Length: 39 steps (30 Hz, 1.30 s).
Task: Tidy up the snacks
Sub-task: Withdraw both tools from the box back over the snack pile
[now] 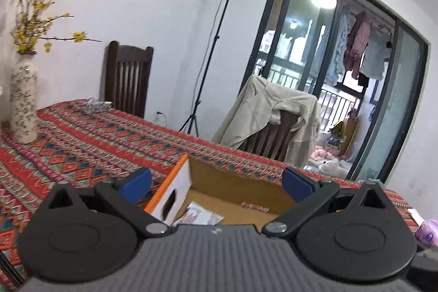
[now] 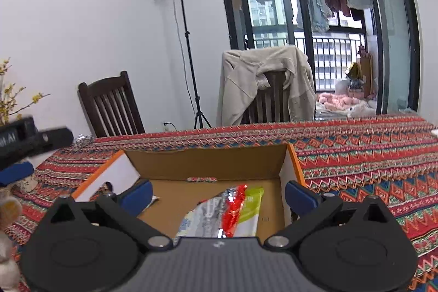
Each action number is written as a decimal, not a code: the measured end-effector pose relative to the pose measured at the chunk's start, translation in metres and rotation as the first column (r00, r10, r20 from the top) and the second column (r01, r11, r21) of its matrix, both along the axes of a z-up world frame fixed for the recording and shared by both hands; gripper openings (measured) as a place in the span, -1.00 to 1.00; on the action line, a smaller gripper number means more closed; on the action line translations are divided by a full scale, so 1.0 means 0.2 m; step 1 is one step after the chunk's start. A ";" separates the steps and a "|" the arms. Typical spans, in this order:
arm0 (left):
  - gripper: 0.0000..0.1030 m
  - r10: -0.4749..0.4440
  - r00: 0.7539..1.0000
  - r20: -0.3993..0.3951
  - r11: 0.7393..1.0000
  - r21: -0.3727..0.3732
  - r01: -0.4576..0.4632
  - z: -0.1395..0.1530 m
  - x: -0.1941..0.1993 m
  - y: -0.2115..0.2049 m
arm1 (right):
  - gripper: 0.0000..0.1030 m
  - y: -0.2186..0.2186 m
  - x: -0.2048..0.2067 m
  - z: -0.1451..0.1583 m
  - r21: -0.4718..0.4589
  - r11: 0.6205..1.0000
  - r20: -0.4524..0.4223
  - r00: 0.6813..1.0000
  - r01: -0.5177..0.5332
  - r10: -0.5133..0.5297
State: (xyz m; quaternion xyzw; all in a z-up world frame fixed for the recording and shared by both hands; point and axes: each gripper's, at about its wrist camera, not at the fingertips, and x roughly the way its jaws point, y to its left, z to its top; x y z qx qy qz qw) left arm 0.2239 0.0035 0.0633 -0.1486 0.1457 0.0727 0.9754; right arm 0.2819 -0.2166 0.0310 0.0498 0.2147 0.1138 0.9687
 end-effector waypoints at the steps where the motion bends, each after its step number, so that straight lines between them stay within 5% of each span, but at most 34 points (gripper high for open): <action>1: 1.00 0.003 1.000 -0.002 1.000 -0.001 -0.003 0.00 -0.03 0.01 | 1.00 0.01 -0.03 0.01 -0.006 1.000 0.004 1.000 -0.003 0.003; 25: 1.00 -0.020 0.997 -0.073 0.996 0.087 0.027 -0.12 -0.74 0.10 | 1.00 0.03 -0.73 -0.04 -0.029 0.999 -0.043 0.999 -0.032 0.031; 33: 1.00 -0.045 0.992 -0.117 0.993 0.107 0.057 -0.18 -0.83 0.13 | 1.00 0.04 -0.86 -0.11 -0.024 0.999 -0.057 0.998 -0.030 0.029; 39: 1.00 -0.046 0.987 -0.157 0.997 0.052 0.054 -0.24 -0.76 0.15 | 1.00 0.03 -0.90 -0.15 -0.050 0.998 -0.067 0.997 -0.028 0.024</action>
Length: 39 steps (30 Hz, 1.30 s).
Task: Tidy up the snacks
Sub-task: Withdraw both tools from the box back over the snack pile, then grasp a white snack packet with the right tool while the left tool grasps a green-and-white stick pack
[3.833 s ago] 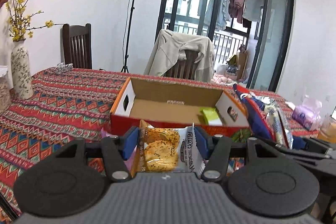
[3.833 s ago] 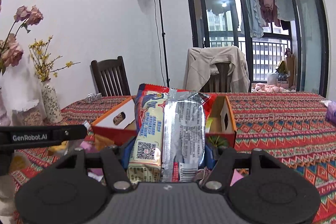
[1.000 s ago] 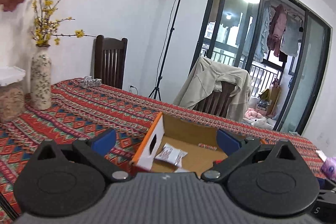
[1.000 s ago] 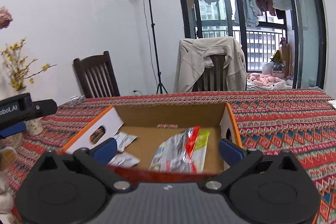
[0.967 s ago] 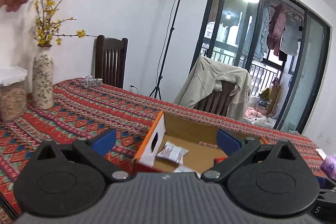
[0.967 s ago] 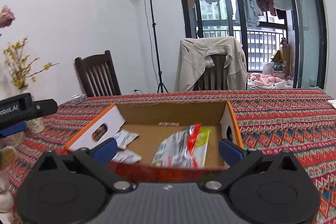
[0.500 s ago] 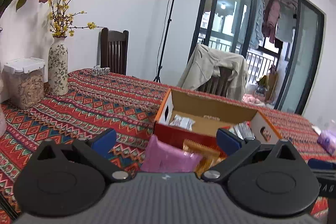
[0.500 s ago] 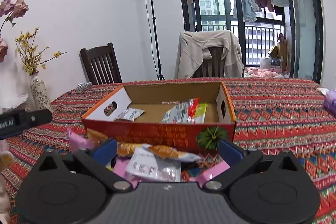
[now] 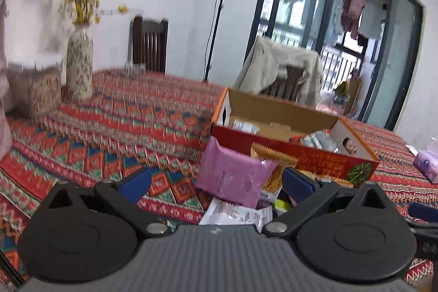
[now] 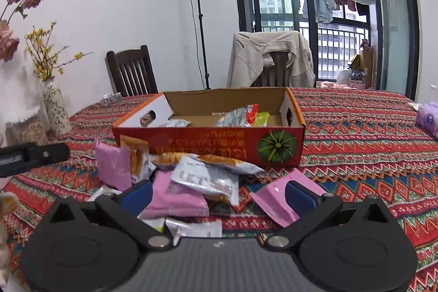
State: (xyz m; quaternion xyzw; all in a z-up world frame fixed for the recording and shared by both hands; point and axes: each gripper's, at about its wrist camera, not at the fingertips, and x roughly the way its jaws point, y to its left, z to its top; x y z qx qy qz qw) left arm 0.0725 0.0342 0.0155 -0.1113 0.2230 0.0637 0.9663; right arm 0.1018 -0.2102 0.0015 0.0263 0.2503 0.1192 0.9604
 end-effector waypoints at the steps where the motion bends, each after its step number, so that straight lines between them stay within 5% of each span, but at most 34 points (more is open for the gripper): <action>1: 1.00 0.000 1.000 0.004 1.000 -0.010 0.000 0.00 0.01 0.00 | 1.00 -0.01 -0.01 0.00 -0.001 1.000 0.002 1.000 0.004 -0.004; 14: 1.00 0.054 0.998 -0.041 0.998 -0.013 -0.055 -0.04 0.17 -0.03 | 1.00 -0.14 -0.05 0.00 -0.030 0.999 0.007 0.999 0.042 -0.041; 24: 1.00 -0.032 0.999 0.004 0.999 0.012 0.032 -0.06 -0.01 -0.03 | 1.00 -0.08 -0.13 0.00 -0.004 0.999 0.054 0.998 -0.034 0.034; 33: 1.00 0.014 1.000 0.004 0.998 0.054 -0.014 -0.06 -0.11 0.02 | 1.00 -0.07 -0.12 -0.04 0.030 0.998 0.040 0.997 -0.063 0.061; 39: 1.00 0.017 0.999 -0.039 0.997 0.071 -0.014 -0.10 -0.11 0.02 | 0.74 -0.08 -0.05 -0.09 0.057 0.995 -0.013 0.996 -0.086 0.087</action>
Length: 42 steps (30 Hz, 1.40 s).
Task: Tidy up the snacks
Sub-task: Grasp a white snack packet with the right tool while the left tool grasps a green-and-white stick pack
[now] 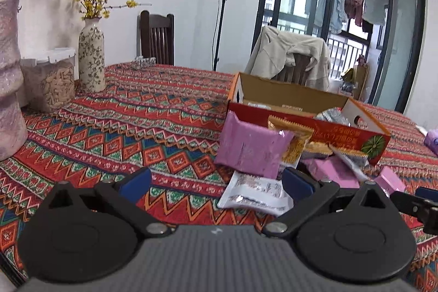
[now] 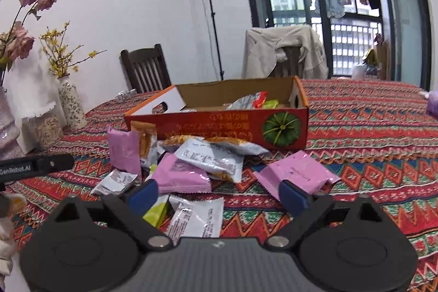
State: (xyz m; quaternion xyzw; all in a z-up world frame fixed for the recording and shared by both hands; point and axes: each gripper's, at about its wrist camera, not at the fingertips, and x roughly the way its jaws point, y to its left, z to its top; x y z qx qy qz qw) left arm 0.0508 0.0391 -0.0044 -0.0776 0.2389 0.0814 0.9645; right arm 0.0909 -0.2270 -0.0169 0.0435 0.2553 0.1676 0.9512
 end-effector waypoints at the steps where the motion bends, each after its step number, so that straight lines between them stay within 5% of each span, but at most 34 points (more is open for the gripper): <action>1: 1.00 0.001 1.000 -0.010 1.000 -0.001 -0.001 -0.01 0.01 0.00 | 0.73 0.01 0.01 -0.01 -0.002 1.000 -0.016 1.000 -0.017 0.017; 8: 1.00 -0.013 0.998 -0.057 1.000 -0.005 0.013 -0.05 0.01 -0.01 | 0.48 0.09 0.08 -0.14 -0.003 0.997 -0.141 0.987 -0.076 0.075; 17: 1.00 -0.050 0.995 -0.086 0.999 0.004 0.051 -0.09 0.01 -0.07 | -0.15 0.19 0.06 -0.18 -0.122 0.987 -0.081 0.992 -0.101 0.092; 31: 1.00 -0.160 0.968 -0.193 0.987 -0.001 0.163 -0.17 0.16 -0.42 | -0.24 -0.09 0.00 -0.13 -0.051 0.998 0.029 0.999 -0.030 0.031; 37: 0.44 -0.121 0.962 -0.247 0.986 0.086 0.146 -0.21 0.24 -0.58 | -0.24 -0.16 0.00 -0.15 -0.008 0.999 0.035 0.999 -0.035 0.035; 41: -0.25 -0.138 0.960 -0.241 0.984 0.073 0.160 -0.20 0.26 -0.60 | -0.23 -0.18 0.00 -0.17 0.019 0.999 0.039 0.998 -0.048 0.047; 42: -0.25 -0.140 0.960 -0.241 0.983 0.078 0.163 -0.20 0.26 -0.61 | -0.23 -0.19 0.00 -0.17 0.024 0.999 0.041 0.998 -0.048 0.047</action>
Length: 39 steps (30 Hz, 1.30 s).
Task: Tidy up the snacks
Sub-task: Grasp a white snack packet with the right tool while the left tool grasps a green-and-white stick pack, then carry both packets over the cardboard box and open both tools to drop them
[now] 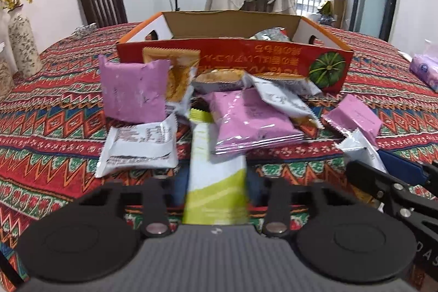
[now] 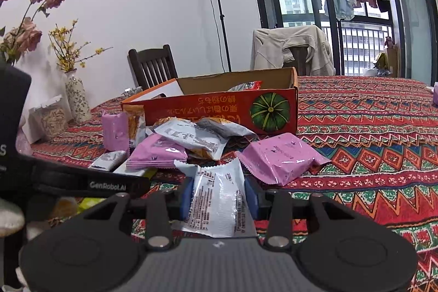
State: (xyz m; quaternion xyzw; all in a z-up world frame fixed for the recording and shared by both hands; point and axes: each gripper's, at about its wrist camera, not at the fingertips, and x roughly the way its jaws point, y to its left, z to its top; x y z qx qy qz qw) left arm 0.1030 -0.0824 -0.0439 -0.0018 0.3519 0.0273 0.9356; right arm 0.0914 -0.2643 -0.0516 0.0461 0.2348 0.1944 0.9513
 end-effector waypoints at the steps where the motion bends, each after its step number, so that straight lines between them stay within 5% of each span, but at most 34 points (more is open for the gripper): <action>1: -0.26 0.000 1.000 0.000 1.000 0.000 0.000 0.00 0.00 0.00 | -0.23 0.00 0.00 0.00 0.003 1.000 0.000 1.000 0.000 0.000; 22: -0.28 -0.018 0.983 0.184 1.000 -0.018 0.022 0.20 -0.31 0.17 | -0.23 0.09 -0.11 0.08 -0.019 1.000 0.059 0.998 0.002 -0.001; 39: -0.28 -0.072 0.964 0.258 0.995 -0.042 0.086 0.34 -0.10 0.17 | -0.23 0.13 0.11 0.23 -0.046 0.997 0.145 0.988 0.067 -0.060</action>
